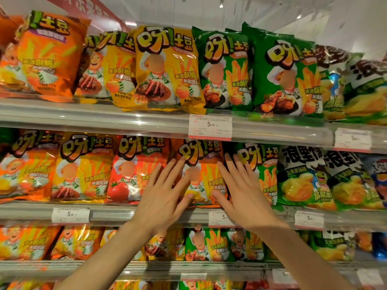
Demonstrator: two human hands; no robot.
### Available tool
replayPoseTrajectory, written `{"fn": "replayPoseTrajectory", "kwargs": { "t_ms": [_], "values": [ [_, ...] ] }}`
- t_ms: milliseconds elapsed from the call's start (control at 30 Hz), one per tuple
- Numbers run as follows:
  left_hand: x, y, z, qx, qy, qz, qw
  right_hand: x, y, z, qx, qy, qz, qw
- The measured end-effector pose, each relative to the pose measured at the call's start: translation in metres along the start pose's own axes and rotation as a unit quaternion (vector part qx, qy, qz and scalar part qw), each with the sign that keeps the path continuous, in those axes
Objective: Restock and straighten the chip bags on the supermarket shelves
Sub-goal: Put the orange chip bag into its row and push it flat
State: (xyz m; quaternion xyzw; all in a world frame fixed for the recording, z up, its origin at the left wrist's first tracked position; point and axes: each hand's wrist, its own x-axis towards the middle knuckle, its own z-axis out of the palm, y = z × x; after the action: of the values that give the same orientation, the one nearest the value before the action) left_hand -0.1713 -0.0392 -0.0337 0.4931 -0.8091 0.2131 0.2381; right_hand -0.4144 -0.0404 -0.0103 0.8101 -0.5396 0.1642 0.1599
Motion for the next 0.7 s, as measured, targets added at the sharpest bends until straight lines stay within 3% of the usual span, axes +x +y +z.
{"fn": "replayPoseTrajectory", "kwargs": {
  "t_ms": [400, 700],
  "values": [
    [0.003, 0.004, 0.000, 0.020, -0.030, -0.018, 0.999, -0.004, -0.001, 0.013, -0.057, 0.004, 0.047, 0.997],
    [-0.007, 0.019, -0.009, -0.093, 0.043, -0.086, 0.991, -0.014, -0.009, 0.002, 0.017, 0.056, 0.048, 0.997]
  ]
}}
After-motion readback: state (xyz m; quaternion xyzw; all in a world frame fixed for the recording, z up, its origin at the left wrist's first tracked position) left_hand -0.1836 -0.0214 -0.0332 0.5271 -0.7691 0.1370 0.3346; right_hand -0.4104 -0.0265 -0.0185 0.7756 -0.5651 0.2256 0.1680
